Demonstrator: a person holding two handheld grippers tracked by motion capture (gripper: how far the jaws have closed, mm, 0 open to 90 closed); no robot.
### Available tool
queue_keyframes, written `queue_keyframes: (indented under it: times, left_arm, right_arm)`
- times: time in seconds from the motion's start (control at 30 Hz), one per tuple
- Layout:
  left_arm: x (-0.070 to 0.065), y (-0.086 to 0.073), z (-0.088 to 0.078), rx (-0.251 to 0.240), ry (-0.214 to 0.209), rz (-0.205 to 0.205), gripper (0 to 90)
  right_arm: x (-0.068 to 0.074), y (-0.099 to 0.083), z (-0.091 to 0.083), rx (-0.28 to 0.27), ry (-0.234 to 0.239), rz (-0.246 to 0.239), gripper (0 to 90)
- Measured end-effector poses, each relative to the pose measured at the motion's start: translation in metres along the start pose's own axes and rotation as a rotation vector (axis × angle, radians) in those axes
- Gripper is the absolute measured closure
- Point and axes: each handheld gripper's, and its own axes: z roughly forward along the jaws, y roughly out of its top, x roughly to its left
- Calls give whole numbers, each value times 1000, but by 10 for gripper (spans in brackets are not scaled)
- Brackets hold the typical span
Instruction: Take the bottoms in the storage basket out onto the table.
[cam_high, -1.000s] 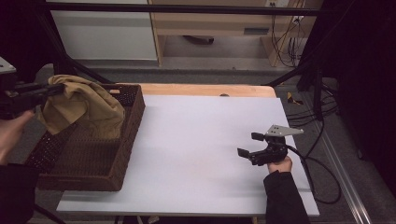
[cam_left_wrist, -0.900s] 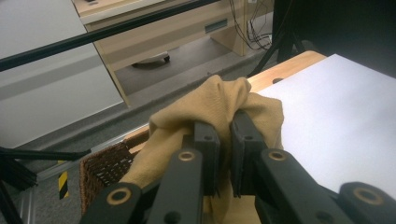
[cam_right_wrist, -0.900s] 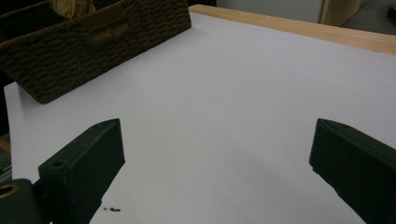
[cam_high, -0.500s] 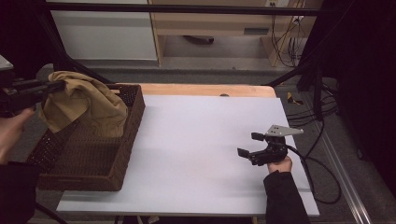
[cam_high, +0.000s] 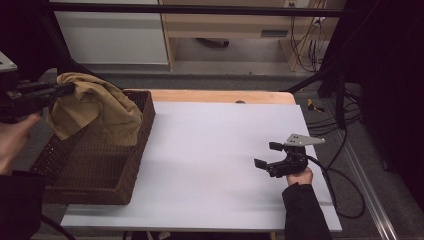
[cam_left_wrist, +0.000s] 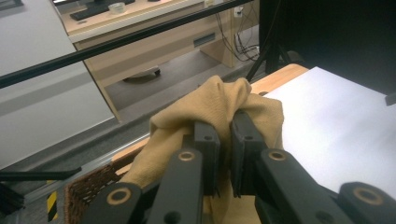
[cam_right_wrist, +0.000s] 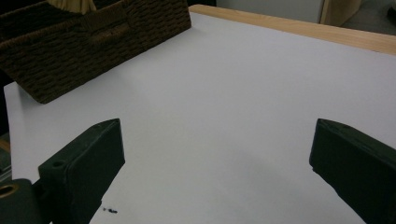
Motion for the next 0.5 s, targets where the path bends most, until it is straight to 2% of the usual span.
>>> queue_keyframes:
  times: [0.17, 0.5]
  left_arm:
    - [-5, 4, 2, -15, -15, 15, 830]
    - [-17, 10, 10, -11, -54, 23, 830]
  right_arm:
    - [0, 0, 0, 0, 1, 0, 38]
    - [0, 0, -1, -1, 1, 0, 38]
